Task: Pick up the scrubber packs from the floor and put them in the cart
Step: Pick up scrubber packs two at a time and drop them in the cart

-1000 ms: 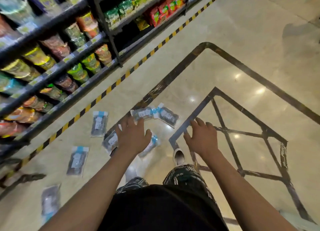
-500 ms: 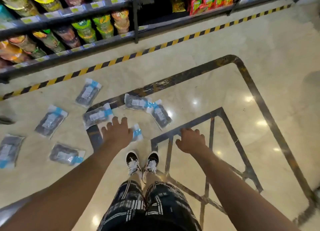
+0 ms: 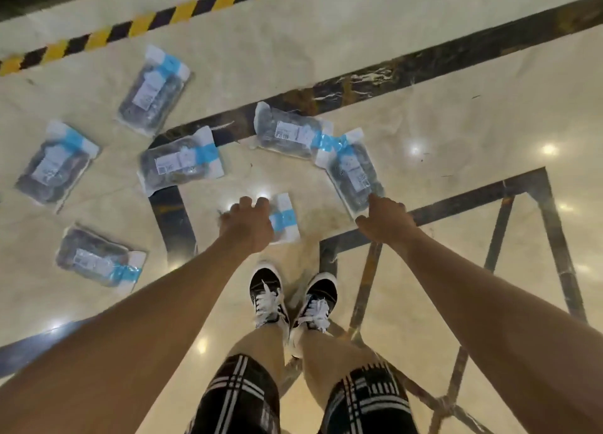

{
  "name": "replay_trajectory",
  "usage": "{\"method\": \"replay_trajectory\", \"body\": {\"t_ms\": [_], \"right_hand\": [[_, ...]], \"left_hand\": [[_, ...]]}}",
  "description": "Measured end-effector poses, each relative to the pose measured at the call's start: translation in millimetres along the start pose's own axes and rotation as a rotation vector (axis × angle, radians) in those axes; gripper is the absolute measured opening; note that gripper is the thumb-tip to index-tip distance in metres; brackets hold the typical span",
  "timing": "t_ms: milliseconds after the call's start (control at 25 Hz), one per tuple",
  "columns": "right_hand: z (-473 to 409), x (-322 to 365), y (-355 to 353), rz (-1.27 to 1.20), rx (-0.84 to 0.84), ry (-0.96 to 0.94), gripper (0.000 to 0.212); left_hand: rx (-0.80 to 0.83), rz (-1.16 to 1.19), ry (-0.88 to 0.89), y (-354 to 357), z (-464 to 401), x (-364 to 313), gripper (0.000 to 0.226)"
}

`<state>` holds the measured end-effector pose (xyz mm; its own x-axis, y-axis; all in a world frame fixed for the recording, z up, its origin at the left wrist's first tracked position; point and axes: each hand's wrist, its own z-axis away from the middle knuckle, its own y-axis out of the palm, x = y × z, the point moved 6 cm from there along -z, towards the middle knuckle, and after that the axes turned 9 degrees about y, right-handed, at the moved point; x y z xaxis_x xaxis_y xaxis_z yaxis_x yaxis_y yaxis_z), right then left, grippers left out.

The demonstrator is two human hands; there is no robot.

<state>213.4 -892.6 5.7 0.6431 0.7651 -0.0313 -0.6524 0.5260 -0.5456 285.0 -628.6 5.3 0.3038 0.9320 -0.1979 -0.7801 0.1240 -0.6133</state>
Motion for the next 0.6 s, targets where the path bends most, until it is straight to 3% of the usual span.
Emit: {"method": "replay_trajectory", "body": {"t_ms": [120, 240, 320, 400, 480, 600], "right_hand": [[-118.7, 5.6, 35.5, -0.095, -0.059, 0.062, 0.075], [-216.3, 10.8, 44.4, -0.175, -0.186, 0.139, 0.072], [-256.7, 1.0, 47.1, -0.189, -0.268, 0.193, 0.085], [-281.2, -15.4, 59.1, -0.303, -0.244, 0.255, 0.098], [-288.8, -25.5, 72.6, -0.518, -0.159, 0.272, 0.087], [-263.0, -28.3, 90.8, -0.704, -0.095, 0.259, 0.064]], "left_hand": [[0.044, -0.05, 0.009, 76.6, -94.5, 41.0, 0.059], [0.128, -0.166, 0.031, 144.6, -165.9, 82.9, 0.078], [0.116, -0.168, 0.043, 170.7, -191.9, 105.2, 0.084], [0.058, -0.159, 0.038, 178.5, -203.4, 117.6, 0.082], [0.021, -0.157, 0.052, 175.9, -204.3, 122.1, 0.073], [0.058, 0.065, 0.04, 168.6, -184.7, 115.4, 0.064]]}}
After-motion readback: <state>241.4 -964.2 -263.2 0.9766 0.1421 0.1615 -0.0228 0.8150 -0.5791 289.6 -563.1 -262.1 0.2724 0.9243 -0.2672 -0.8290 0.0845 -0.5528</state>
